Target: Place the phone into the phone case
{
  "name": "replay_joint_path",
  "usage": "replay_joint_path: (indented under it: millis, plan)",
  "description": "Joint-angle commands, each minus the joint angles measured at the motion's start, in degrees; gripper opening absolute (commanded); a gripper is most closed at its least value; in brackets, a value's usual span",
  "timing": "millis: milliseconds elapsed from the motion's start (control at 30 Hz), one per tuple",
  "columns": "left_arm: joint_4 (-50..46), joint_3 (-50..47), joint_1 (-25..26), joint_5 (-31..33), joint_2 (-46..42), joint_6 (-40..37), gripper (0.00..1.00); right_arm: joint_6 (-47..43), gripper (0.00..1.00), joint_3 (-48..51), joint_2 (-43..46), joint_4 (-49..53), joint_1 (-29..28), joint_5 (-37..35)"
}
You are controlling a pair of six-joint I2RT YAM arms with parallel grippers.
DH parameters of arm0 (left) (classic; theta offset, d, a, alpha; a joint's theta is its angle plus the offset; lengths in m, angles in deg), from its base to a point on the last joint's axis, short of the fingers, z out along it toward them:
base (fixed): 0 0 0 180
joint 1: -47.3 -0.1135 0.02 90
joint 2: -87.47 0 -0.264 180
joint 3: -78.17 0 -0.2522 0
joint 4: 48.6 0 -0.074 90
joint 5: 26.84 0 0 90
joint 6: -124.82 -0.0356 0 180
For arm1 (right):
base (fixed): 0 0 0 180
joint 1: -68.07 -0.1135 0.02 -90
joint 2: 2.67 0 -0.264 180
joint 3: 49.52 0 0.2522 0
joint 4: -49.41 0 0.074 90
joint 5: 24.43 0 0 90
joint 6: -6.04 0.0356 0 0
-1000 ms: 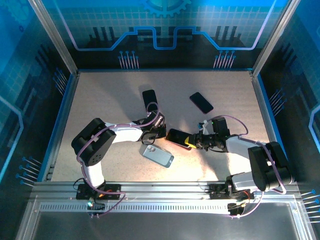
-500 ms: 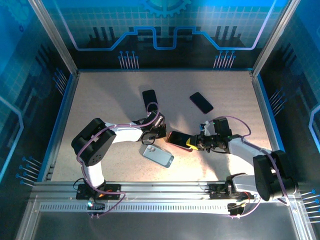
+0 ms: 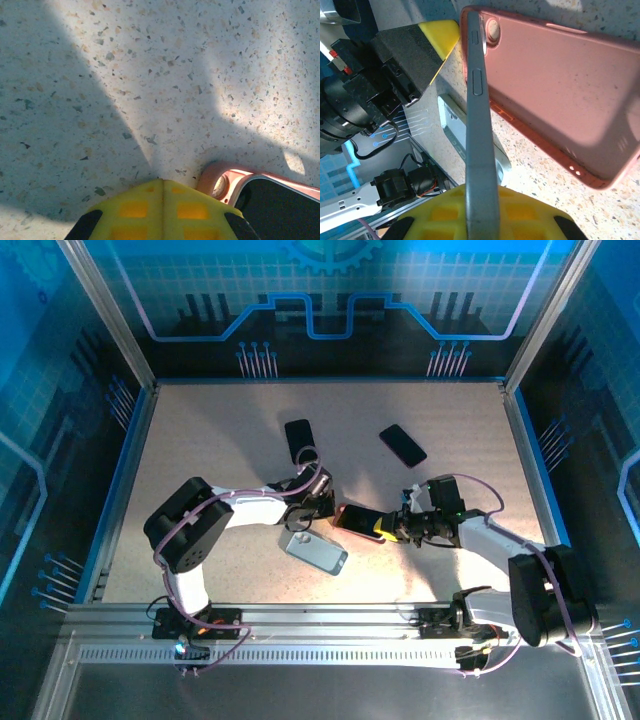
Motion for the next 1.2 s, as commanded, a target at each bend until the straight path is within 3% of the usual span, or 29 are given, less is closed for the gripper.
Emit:
replay_joint_path:
  millis: [0, 1167]
  plan:
    - [-0.40, 1.46, 0.64, -0.43, 1.29, -1.14, 0.00, 0.09, 0.00, 0.36, -1.96, -0.63, 0.55, 1.50]
    - [0.97, 2.43, 0.85, -1.16, 3.03, 0.47, 0.00, -1.16, 0.00, -0.17, -13.58, -8.76, 0.69, 0.75]
